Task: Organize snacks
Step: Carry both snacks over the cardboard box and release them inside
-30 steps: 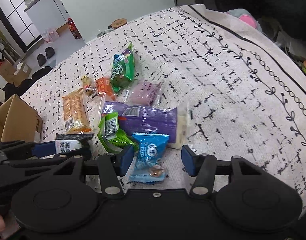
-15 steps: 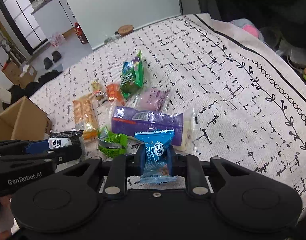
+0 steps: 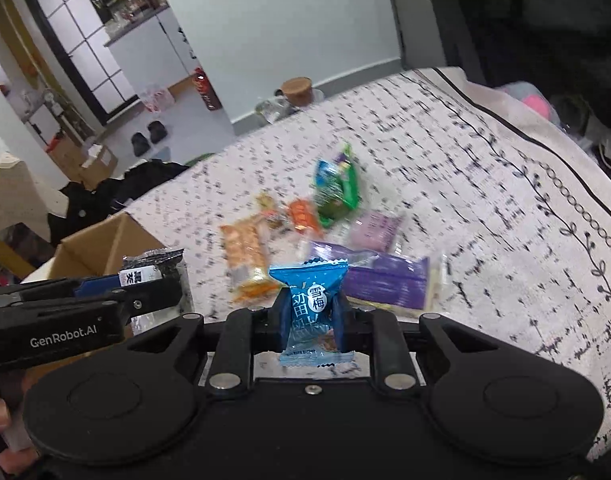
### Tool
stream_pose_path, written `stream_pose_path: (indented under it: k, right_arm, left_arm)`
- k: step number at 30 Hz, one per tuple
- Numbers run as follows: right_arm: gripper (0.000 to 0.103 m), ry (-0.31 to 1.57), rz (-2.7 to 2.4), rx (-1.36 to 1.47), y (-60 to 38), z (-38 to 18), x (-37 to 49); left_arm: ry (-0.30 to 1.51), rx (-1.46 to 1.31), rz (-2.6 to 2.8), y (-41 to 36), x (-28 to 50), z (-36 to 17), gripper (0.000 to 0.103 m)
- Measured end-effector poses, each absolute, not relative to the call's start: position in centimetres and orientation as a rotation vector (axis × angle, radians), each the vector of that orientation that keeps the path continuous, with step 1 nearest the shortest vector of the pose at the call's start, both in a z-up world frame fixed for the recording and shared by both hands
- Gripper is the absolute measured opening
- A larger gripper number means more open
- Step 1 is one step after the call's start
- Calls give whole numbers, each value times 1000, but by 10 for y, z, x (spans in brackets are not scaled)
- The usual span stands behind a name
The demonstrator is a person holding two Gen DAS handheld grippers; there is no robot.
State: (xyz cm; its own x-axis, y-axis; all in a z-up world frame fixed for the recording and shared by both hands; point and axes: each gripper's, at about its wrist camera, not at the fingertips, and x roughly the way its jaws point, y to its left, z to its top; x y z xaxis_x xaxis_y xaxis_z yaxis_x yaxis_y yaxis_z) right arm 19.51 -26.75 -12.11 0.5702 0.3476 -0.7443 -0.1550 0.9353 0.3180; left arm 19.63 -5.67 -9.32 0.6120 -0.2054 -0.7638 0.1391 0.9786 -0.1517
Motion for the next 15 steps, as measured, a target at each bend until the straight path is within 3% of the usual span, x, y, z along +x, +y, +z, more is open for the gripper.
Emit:
stream_pose_path:
  k: [15]
  right_arm:
    - [20, 833, 438, 226, -215, -83, 190]
  left_arm:
    - [806, -111, -113, -10, 173, -59, 44]
